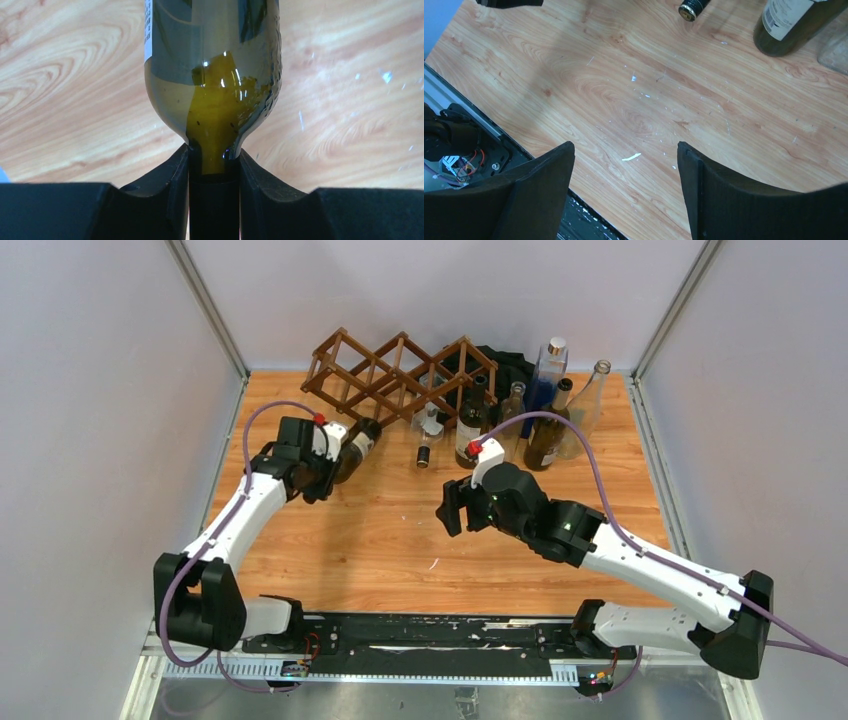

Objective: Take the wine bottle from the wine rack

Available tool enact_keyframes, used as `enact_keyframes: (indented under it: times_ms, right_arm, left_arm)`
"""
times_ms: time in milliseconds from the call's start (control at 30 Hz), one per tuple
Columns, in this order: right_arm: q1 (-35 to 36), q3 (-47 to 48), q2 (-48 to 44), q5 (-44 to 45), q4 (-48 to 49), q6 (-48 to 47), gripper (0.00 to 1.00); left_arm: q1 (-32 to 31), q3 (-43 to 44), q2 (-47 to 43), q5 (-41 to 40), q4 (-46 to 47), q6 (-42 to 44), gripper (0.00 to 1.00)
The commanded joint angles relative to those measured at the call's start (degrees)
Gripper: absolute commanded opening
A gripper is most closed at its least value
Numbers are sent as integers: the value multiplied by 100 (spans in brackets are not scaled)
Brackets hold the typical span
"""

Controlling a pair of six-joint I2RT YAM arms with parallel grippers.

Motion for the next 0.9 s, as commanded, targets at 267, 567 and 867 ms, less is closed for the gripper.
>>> enact_keyframes:
  times_ms: [267,567,867]
  right_arm:
    - [-35,113,35,-766,563,-721,78]
    - [-535,772,376,-2406,595,-2020,89]
    - [-546,2019,1424,-3656,36,-3065,95]
  left_arm:
    - [-1,1244,-717,497,-1418,2214,0]
    - [-10,1540,-1295,1466,-2929,4111,0]
    - [-295,1384,-2045,1713,-3555,5867,0]
